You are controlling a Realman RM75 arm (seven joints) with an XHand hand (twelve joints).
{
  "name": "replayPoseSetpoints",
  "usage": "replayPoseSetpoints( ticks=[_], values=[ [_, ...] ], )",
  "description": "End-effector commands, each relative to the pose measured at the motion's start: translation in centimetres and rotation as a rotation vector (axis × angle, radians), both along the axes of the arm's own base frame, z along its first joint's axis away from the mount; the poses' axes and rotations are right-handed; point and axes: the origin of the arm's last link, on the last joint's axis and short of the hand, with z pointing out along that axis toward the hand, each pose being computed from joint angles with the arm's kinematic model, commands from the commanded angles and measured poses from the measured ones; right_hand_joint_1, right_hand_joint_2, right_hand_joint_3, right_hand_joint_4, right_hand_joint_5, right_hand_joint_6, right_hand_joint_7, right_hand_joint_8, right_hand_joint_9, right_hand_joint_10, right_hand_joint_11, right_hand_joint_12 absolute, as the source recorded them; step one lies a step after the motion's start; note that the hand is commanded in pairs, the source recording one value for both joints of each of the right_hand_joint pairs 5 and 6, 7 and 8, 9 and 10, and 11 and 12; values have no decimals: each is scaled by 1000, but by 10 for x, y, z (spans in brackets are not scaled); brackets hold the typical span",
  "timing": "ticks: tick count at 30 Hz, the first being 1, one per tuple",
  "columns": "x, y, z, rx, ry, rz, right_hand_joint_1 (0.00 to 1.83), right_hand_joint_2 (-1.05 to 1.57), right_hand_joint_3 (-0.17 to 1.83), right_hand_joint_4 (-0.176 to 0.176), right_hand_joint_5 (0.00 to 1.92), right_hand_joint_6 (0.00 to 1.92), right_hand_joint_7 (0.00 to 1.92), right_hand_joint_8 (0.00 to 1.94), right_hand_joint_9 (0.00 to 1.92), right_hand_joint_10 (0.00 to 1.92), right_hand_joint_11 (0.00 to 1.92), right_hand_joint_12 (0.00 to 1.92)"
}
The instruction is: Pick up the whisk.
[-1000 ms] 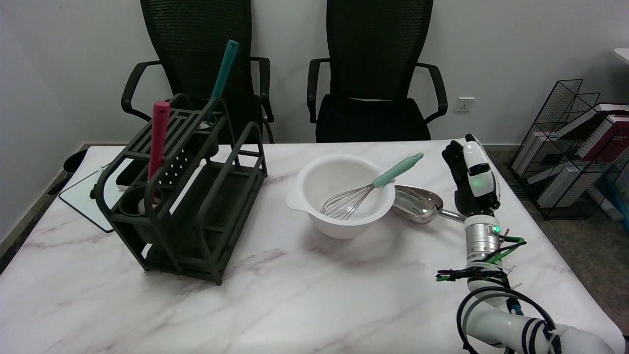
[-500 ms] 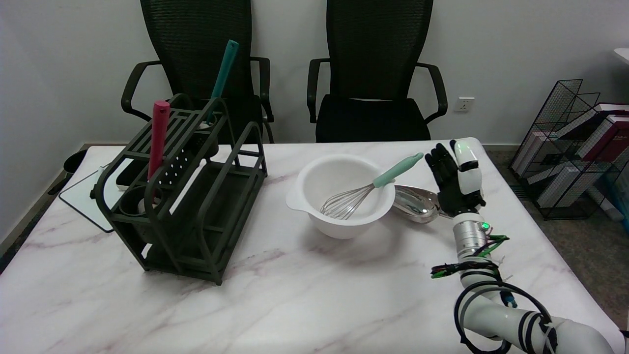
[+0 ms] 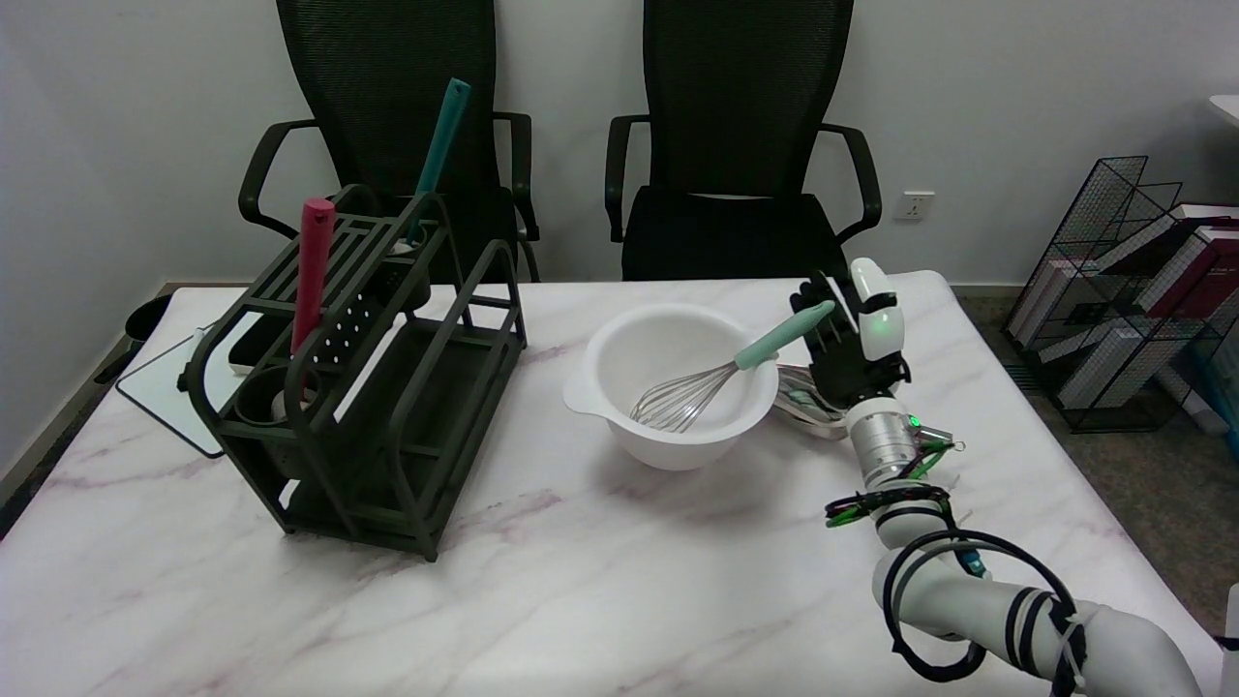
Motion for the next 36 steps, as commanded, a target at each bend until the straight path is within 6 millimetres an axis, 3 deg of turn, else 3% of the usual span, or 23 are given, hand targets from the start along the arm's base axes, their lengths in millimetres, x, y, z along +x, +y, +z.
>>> replayPoseSetpoints(
  ticks=[1,21,29,36],
  values=[
    [0,-13,-15,84,-109,-34,784,636,681,0,161,161,317,317,227,227,176,176],
    [6,-15,-12,68,-157,14,783,671,697,0,146,146,246,246,176,176,119,119],
    [8,-12,-10,53,-175,43,780,734,686,0,159,159,252,252,191,191,343,343],
    [12,-13,-15,65,-196,64,776,774,699,0,196,196,255,255,196,196,375,375]
  ],
)
